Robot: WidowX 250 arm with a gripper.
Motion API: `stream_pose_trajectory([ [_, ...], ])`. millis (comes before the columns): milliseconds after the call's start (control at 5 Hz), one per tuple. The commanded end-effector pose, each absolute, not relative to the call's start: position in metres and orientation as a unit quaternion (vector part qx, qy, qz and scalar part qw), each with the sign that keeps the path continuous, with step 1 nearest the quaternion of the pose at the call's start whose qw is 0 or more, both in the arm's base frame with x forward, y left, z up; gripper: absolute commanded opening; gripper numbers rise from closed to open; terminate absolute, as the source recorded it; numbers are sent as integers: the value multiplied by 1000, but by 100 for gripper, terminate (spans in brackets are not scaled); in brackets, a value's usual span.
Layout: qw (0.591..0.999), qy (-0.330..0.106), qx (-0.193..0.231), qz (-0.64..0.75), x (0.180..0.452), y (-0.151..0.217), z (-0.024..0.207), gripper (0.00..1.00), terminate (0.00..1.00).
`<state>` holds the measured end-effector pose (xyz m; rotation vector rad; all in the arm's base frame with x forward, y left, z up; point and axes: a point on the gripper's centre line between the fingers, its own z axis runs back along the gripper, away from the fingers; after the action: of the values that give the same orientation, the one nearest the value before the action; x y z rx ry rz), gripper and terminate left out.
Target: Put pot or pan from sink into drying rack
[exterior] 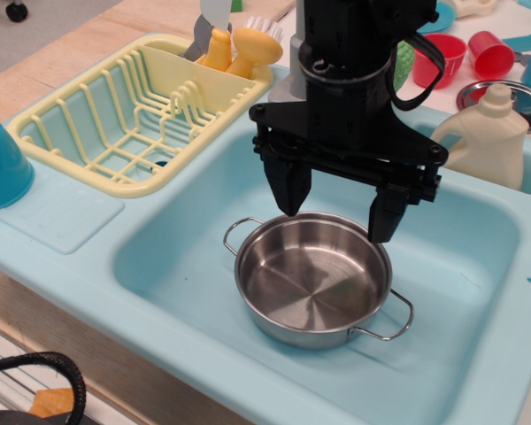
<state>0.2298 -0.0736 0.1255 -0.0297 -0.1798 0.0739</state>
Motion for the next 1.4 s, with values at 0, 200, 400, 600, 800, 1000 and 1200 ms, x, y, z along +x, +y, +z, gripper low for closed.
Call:
stream_pose_trajectory([
  [0, 995, -90, -15, 37, 230, -74, 125, 100, 0],
  [200, 990, -86, -13, 110, 239, -84, 122, 100, 0],
  [400, 983, -65, -21, 168, 249, -92, 116, 100, 0],
  [600, 979, -71, -29, 191, 252, -95, 110, 100, 0],
  [800, 974, -68, -38, 211, 251, -95, 104, 100, 0],
  [1000, 972, -60, -50, 222, 251, -93, 94, 100, 0],
  [1200, 970, -63, -64, 224, 249, -91, 82, 100, 0],
])
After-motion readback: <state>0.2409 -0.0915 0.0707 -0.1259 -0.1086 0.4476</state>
